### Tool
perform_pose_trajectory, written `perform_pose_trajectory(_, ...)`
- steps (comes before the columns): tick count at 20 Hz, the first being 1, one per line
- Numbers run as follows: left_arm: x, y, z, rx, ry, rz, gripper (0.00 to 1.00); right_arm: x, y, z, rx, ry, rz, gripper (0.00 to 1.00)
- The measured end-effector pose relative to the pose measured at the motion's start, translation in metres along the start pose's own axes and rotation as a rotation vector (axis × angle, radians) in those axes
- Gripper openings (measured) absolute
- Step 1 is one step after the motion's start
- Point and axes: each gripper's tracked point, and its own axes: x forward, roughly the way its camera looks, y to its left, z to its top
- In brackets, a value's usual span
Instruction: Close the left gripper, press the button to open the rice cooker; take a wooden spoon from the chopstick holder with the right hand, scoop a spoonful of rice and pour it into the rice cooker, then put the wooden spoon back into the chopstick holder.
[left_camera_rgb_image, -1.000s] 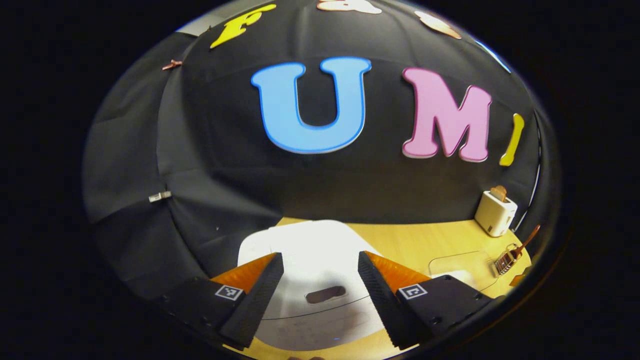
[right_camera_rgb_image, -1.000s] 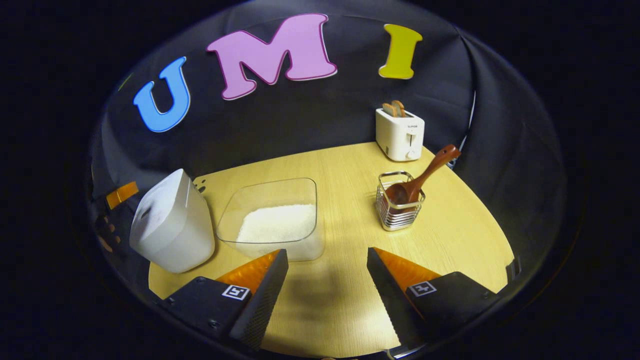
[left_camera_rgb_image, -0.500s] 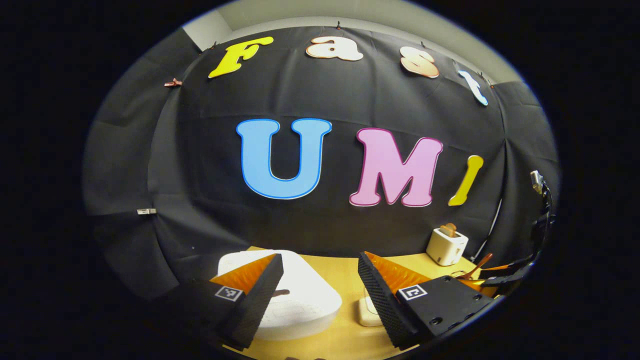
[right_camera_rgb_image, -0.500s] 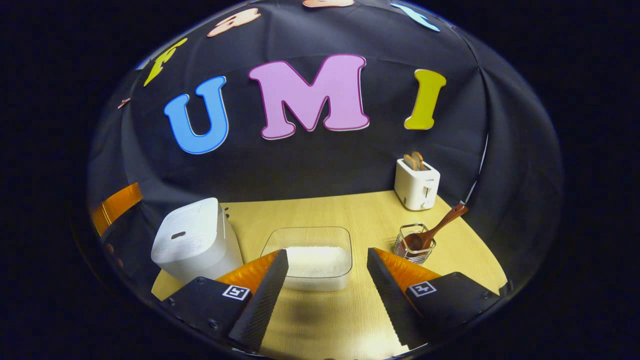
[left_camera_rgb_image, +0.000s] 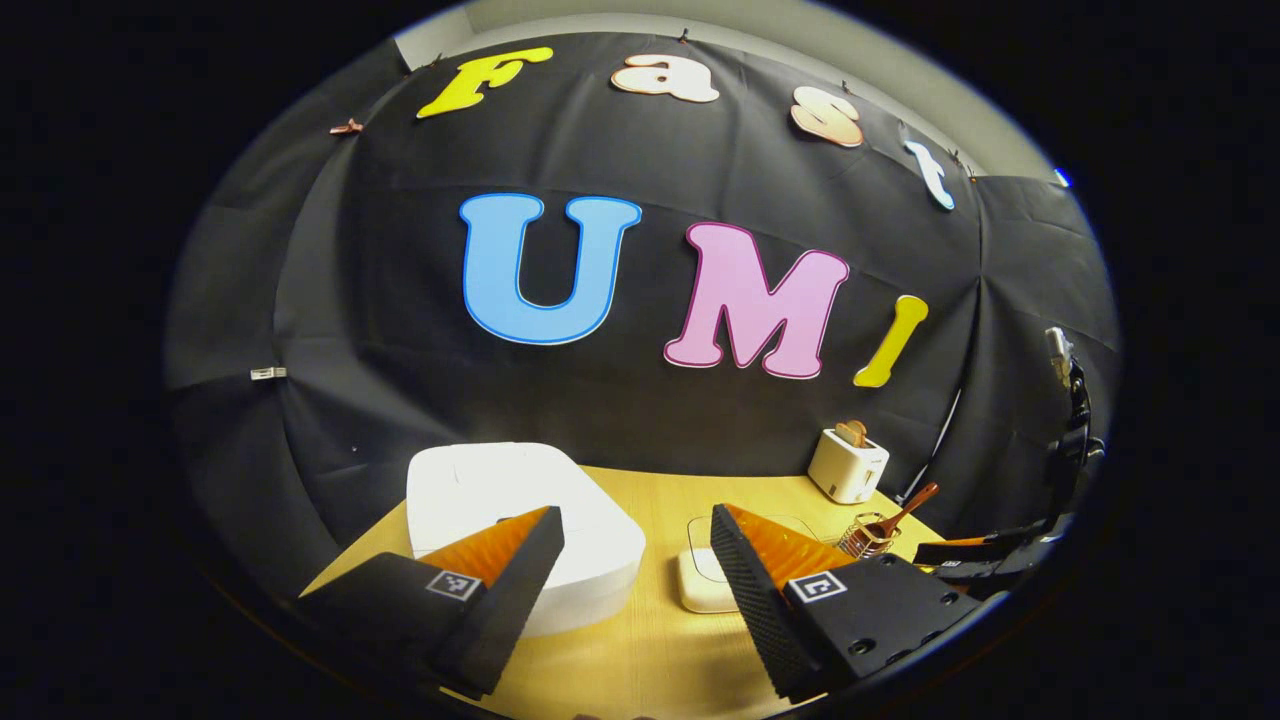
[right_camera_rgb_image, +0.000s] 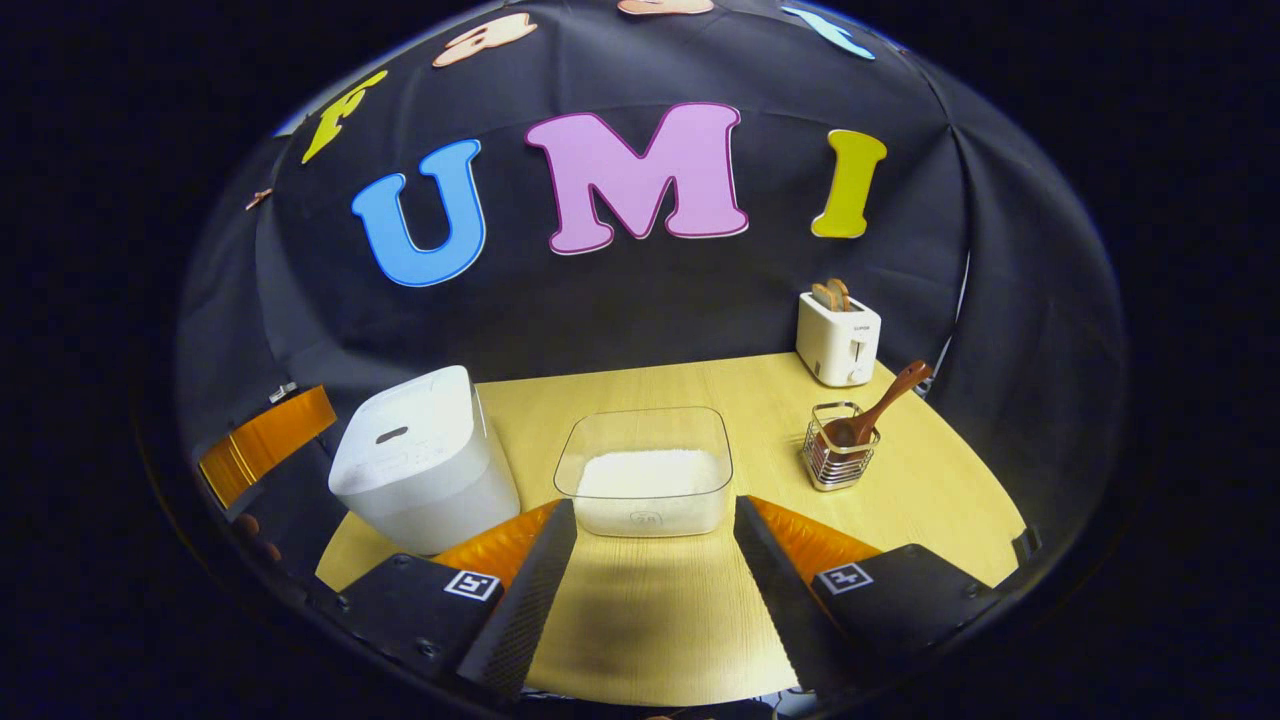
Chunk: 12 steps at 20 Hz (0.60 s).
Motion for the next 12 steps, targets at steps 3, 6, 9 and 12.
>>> perform_pose_trajectory(3, -0.001, -0.001, -0.006, 0.018, 0.006, -0.014, 0.95, -0.005, 0.001, -0.006, -0.011, 0.004, -0.003, 0.98)
perform_pose_trajectory(6, 0.001, -0.007, -0.014, 0.018, 0.036, -0.035, 0.95, -0.005, -0.005, -0.01, 0.013, 0.011, -0.025, 0.98)
perform_pose_trajectory(9, 0.004, -0.008, -0.016, 0.031, 0.046, -0.046, 0.95, -0.004, -0.009, -0.014, 0.029, 0.025, -0.041, 0.98)
perform_pose_trajectory(12, 0.005, -0.008, -0.018, 0.026, 0.053, -0.043, 0.95, -0.004, -0.015, -0.015, 0.045, 0.03, -0.051, 0.98)
